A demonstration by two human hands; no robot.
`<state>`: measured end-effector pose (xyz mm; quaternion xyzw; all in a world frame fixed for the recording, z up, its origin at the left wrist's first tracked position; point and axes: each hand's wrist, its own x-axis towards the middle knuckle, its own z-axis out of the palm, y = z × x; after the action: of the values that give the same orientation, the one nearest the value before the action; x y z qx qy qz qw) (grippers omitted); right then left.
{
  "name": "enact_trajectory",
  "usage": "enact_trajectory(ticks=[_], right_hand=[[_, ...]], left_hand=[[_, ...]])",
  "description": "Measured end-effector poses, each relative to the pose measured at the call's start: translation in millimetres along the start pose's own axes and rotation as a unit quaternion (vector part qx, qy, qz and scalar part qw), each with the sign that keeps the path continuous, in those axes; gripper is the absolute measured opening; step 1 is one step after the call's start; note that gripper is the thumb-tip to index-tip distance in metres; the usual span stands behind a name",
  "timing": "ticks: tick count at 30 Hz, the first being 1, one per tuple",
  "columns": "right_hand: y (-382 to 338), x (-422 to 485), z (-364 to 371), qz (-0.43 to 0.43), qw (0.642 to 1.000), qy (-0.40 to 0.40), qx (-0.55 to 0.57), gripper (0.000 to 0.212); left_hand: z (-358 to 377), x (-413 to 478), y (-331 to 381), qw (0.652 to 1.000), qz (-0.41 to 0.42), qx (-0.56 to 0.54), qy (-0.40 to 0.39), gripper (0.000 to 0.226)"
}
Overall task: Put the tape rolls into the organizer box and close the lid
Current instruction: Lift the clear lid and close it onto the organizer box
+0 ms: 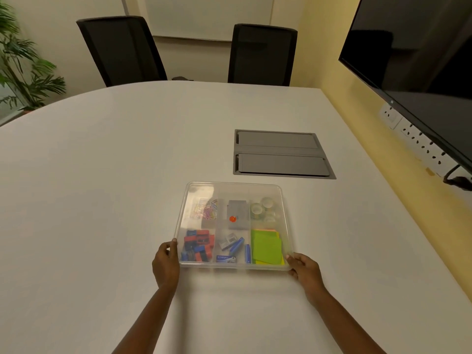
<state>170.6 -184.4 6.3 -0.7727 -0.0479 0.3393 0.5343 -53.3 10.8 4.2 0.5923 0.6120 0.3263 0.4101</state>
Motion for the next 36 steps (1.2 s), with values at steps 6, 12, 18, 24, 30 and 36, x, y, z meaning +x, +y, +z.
enact_trajectory(ticks=[6,12,18,24,30,36], right_hand=[[-2.9,-3.2,3.5,-0.053,0.995,0.039,-0.076,0.022],[1.7,-4.0,4.5,-0.140,0.959,0.035,-0.244,0.025],[-22.0,13.9,11.6,-0.128,0.951,0.026,-0.278,0.034],[-69.1,64.0,27.0,-0.086,0.959,0.008,-0.269,0.030],[-113.2,116.3,40.5,-0.059,0.971,-0.003,-0.232,0.030],[-134.3,152.2,48.3,-0.036,0.970,0.002,-0.240,0.037]], left_hand=[[1.8,-0.9,-0.8,1.000,0.021,0.012,0.000,0.028],[2.2,2.6,-1.7,0.996,0.023,0.081,-0.005,0.031],[2.5,28.0,3.4,0.987,0.048,0.151,-0.032,0.031],[19.1,66.4,25.5,0.980,0.056,0.179,-0.068,0.033],[36.7,94.7,39.9,0.974,0.067,0.204,-0.077,0.035],[45.8,95.3,27.6,0.977,0.089,0.177,-0.082,0.033]])
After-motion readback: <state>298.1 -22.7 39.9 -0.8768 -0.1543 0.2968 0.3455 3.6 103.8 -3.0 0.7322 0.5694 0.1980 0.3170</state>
